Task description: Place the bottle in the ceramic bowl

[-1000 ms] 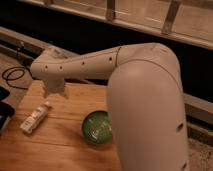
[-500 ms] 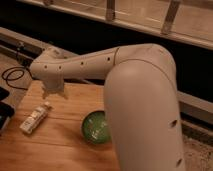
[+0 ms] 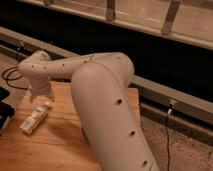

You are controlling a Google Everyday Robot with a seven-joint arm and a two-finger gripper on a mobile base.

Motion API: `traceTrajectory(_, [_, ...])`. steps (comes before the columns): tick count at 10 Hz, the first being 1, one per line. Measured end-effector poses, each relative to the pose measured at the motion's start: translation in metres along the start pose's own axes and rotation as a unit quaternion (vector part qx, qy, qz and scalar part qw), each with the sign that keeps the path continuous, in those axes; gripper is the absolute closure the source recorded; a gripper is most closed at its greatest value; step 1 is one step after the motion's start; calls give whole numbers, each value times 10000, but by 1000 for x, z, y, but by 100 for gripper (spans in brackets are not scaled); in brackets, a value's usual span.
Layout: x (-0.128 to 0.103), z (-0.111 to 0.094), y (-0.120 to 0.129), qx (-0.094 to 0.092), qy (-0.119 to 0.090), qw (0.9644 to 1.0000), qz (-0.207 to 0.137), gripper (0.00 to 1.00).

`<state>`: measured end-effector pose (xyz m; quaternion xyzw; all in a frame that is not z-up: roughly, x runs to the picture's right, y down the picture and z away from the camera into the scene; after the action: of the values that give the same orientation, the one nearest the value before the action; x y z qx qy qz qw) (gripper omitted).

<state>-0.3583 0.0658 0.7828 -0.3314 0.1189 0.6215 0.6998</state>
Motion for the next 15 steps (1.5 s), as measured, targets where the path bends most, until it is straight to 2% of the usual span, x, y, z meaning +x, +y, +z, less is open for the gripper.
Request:
traceTrajectory(1, [-2, 9, 8, -15, 66, 10000, -34, 35])
traceTrajectory(4, [-4, 9, 4, -6, 65, 10000, -15, 35])
traceTrajectory(6, [0, 19, 4, -108, 149, 9998, -111, 35])
traceTrajectory(10, [5, 59, 13, -378, 443, 9983, -49, 35])
traceTrajectory(12, [10, 66, 25, -460, 564, 9973, -94, 35])
traceTrajectory(15, [23, 86, 46, -470, 862, 9950, -195, 35])
